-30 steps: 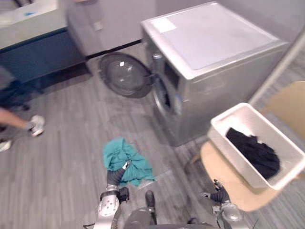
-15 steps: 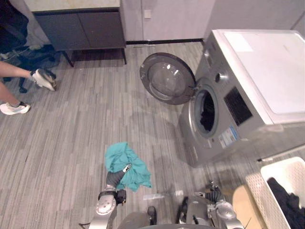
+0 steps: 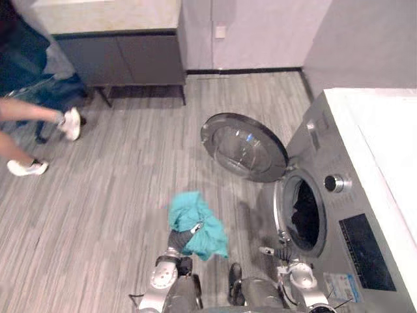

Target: Pick up the laundry basket with both hands and put the clothes into the washing machine.

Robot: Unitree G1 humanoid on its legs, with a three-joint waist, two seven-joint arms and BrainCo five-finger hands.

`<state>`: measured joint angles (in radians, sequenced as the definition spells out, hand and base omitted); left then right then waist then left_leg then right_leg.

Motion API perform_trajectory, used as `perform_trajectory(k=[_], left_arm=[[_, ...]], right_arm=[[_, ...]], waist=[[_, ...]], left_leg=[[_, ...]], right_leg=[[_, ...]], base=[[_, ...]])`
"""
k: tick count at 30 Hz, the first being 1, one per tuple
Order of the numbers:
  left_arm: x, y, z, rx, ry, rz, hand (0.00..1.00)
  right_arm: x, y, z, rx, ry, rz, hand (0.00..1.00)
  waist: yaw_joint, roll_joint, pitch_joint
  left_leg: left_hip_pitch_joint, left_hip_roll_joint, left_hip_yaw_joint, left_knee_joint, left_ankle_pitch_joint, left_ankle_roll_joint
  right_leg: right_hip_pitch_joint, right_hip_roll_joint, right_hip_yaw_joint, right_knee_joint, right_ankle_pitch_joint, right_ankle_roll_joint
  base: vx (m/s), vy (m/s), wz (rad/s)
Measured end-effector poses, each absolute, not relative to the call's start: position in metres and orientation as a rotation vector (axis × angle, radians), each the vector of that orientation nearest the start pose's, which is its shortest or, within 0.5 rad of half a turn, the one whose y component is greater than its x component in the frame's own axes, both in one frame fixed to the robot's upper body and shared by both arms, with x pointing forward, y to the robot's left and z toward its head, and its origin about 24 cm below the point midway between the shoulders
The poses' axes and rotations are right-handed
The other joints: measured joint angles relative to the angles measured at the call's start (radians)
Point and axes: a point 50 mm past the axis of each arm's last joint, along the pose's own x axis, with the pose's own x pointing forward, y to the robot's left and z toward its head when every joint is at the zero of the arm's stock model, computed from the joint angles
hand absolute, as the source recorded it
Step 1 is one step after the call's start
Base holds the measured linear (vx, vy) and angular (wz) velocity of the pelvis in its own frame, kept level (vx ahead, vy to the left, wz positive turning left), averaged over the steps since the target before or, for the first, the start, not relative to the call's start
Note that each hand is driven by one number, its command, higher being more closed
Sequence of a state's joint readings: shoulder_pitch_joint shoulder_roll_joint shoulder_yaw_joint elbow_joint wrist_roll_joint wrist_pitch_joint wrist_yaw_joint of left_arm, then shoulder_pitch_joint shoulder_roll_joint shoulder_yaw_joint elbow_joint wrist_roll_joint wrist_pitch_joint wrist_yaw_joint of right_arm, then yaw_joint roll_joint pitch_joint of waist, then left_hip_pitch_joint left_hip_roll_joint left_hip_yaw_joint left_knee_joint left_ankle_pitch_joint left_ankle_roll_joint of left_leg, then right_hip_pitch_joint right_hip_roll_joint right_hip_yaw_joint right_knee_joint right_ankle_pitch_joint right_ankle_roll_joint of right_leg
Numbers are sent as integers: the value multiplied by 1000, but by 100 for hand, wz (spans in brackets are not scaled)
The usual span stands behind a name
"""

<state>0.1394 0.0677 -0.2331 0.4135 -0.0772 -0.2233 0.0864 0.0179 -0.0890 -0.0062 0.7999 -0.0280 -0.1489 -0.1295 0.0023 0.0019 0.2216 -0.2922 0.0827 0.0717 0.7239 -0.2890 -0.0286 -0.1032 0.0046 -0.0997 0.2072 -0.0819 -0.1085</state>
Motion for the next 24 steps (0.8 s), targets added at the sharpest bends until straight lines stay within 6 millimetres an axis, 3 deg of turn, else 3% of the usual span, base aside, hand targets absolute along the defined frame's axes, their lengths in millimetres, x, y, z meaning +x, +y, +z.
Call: perform_trajectory(k=[1, 3, 4, 5, 6, 7, 8, 9, 11, 13, 14, 15, 16, 17, 18, 21, 24], left_arm=[[193, 126, -62, 13, 336, -80, 100], [197, 122, -61, 10, 330, -87, 100], [200, 120, -60, 9, 329, -93, 100], [201, 117, -60, 4, 328, -96, 100], [203, 115, -60, 10, 328, -109, 100], [207, 121, -59, 42, 322, -113, 100], [207, 126, -60, 61, 323, -113, 100], [206, 129, -61, 76, 327, -116, 100], [204, 132, -62, 84, 335, -111, 100], [204, 137, -62, 103, 334, -97, 100], [205, 142, -61, 110, 331, -81, 100], [205, 149, -60, 117, 326, -59, 100], [205, 151, -59, 116, 324, -47, 100], [206, 154, -56, 115, 313, -35, 100], [207, 156, -55, 123, 308, -34, 100], [207, 161, -56, 127, 314, -18, 100], [206, 157, -59, 123, 333, -27, 100]], right_arm=[[178, -188, -113, -147, 660, -155, 0], [177, -190, -113, -145, 664, -168, 0], [175, -193, -114, -152, 669, -175, 0], [172, -198, -114, -162, 674, -182, 0], [171, -199, -115, -161, 683, -188, 0], [168, -191, -117, -139, 687, -180, 0], [161, -186, -120, -125, 704, -175, 0], [159, -182, -121, -116, 708, -169, 0], [159, -178, -122, -118, 708, -154, 0], [166, -173, -119, -130, 691, -125, 0], [169, -171, -118, -139, 683, -113, 0], [172, -169, -117, -144, 679, -104, 0], [173, -169, -117, -147, 678, -102, 0], [173, -170, -117, -154, 678, -101, 0], [173, -170, -118, -157, 685, -100, 0], [172, -174, -118, -164, 689, -106, 0], [170, -184, -118, -192, 691, -117, 0]], waist=[[2, 0, 1], [3, 19, 4], [3, 43, 5], [2, 79, 3], [-3, 80, 19], [-4, 38, 9], [-8, 14, 0], [-9, -1, -7], [-11, -3, -6], [-13, -2, -6], [-13, -4, -6], [-14, -4, -5], [-14, -4, -5], [-16, 0, -3], [-15, -1, -2], [-41, 6, 1], [-44, 11, 2]], left_leg=[[-2, -11, -37, -66, 3, -5], [10, -29, -194, -278, 42, -58], [17, -21, -275, -376, 100, -88], [27, 7, -312, -419, 188, -97], [25, 15, -288, -382, 210, -81], [37, -7, -223, -394, 182, -68], [43, -20, -175, -407, 176, -59], [51, -32, -100, -409, 161, -34], [66, -31, -4, -400, 145, 3], [89, -13, 110, -414, 133, 23], [110, 0, 179, -432, 133, 24], [141, 19, 256, -458, 133, 24], [153, 25, 280, -466, 133, 24], [173, 41, 323, -474, 127, 28], [194, 52, 355, -481, 123, 21], [232, 74, 375, -483, 116, 8], [212, 137, 393, -338, 94, -30]], right_leg=[[5, -1, 28, 0, -5, 15], [21, 7, 105, 6, -25, 54], [23, 24, 147, 18, -41, 80], [26, 53, 189, 28, -57, 106], [21, 62, 228, 50, -77, 129], [-10, 21, 270, 78, -99, 154], [-29, 2, 308, 92, -107, 167], [-49, -20, 366, 93, -105, 192], [-64, -39, 408, 78, -89, 220], [-101, -67, 324, 63, -50, 223], [-120, -96, 193, 59, -29, 208], [-128, -127, -5, 52, -24, 184], [-124, -143, -97, 51, -18, 164], [-108, -178, -263, 51, -9, 136], [-86, -202, -375, 45, 6, 143], [-70, -167, -338, 35, 9, 139], [-70, -131, -276, 34, -21, 123]], base=[[320, 158, -123], [251, 216, -123], [254, 308, -141], [275, 443, -143], [154, 398, -134], [123, 379, -121], [93, 364, -140], [75, 285, -121], [56, 314, -156], [30, 208, -172], [42, 88, -175], [55, 56, -172], [53, -1, -159], [58, -40, -131], [61, -62, -116], [79, -151, -73], [69, -161, -64]])
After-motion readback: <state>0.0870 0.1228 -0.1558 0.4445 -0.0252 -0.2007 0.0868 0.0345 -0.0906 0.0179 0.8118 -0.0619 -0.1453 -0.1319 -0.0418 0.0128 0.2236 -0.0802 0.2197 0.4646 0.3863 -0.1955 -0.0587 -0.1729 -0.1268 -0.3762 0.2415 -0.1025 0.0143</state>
